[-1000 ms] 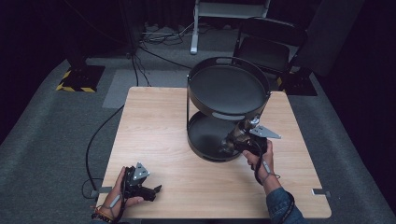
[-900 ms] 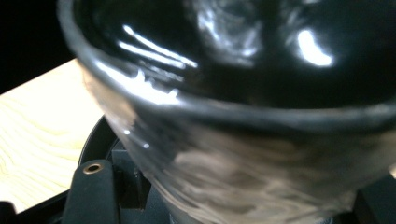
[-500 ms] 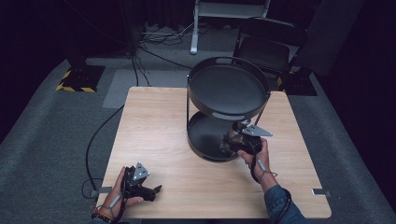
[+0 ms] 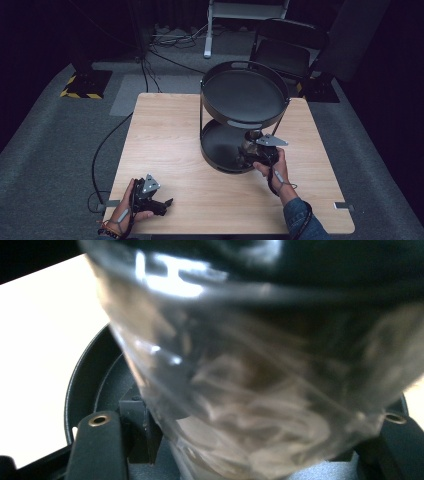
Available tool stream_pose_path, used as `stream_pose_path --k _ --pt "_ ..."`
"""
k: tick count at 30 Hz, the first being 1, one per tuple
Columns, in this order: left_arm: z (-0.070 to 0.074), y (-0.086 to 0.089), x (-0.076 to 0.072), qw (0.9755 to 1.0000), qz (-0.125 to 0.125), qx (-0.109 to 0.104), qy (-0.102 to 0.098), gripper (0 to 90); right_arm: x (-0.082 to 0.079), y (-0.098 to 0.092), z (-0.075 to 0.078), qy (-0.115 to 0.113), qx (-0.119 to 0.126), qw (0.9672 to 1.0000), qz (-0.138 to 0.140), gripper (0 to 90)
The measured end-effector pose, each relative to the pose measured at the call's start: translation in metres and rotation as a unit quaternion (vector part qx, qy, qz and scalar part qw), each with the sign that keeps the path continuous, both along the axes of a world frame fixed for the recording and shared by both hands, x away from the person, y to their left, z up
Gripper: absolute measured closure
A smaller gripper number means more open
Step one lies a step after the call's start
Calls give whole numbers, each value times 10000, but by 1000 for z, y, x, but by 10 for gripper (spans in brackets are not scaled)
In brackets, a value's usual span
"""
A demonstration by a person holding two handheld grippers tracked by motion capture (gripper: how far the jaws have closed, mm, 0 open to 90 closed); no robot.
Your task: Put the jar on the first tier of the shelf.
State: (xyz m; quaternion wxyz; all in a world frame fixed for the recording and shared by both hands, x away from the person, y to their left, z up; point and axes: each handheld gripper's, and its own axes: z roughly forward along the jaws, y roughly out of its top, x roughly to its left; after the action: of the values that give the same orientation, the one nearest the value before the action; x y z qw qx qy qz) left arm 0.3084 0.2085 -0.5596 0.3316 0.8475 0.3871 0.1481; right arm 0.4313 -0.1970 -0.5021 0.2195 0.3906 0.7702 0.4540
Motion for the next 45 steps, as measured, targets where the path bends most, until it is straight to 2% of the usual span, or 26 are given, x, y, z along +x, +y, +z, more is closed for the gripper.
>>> stream_pose_path --k 11,16,17,24,27,32,33,34,35,45 --pt "0 0 0 10000 -3 2 0 1 1 0 1 96 -118 9999 58 315" --pt "0 0 0 10000 -1 1 0 1 1 -2 -2 282 -366 9987 202 203" --pt "0 0 0 10000 -1 1 -1 1 1 -2 -2 282 -366 9987 202 203" --pt "0 0 0 10000 -1 -2 1 1 0 -3 -1 358 -703 9967 198 44" --pt "0 0 0 10000 -2 -1 0 1 -1 -2 -1 379 -754 9962 230 34" --pt "0 0 0 10000 -2 2 0 1 -1 1 0 343 -1006 9939 280 32" --pt "0 0 0 10000 -2 1 0 1 -3 1 2 294 -1154 9924 306 32" --pt "0 0 0 10000 -1 1 -1 1 -3 1 2 294 -1154 9924 306 32" --pt "0 0 0 10000 -2 1 0 1 -5 2 4 228 -1359 9899 335 33" --pt "0 0 0 10000 -1 2 0 1 -11 -1 13 73 -1711 9842 442 35"
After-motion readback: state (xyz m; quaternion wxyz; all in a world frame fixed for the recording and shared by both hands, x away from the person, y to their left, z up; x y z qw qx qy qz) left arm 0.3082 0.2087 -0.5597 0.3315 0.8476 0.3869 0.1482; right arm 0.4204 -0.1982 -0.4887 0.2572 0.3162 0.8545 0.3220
